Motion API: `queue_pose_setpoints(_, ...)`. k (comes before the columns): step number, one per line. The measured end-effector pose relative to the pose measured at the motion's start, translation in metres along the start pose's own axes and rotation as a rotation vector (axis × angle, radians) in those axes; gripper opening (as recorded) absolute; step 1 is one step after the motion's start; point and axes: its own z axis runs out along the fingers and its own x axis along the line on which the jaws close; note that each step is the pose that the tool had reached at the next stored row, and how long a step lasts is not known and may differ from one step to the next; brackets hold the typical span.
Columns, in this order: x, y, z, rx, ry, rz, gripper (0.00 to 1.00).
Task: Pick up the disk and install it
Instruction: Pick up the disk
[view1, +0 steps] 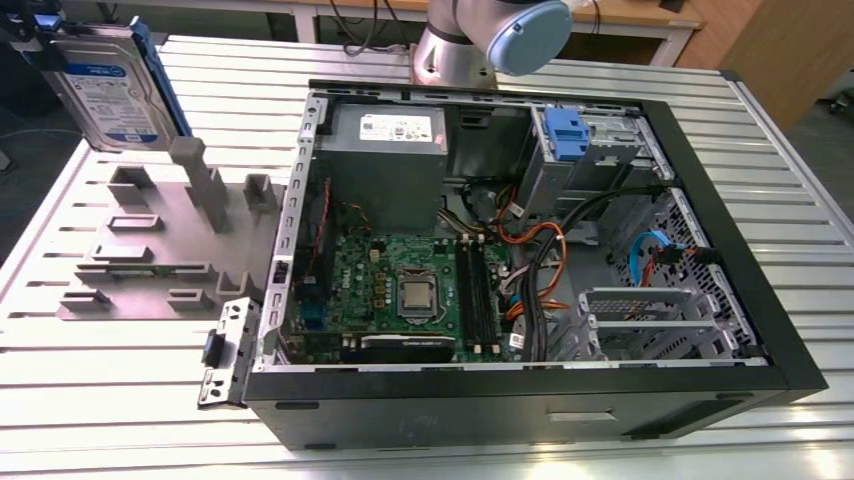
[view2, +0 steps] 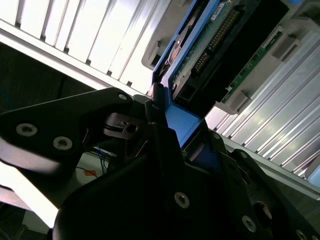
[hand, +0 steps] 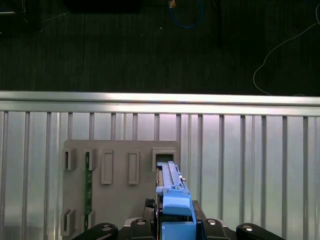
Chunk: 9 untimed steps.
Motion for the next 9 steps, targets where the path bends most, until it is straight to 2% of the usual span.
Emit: queue_pose_setpoints(9, -0.0001, 0.0, -0.0022, 0.0, 0.0, 0.0, 0.37)
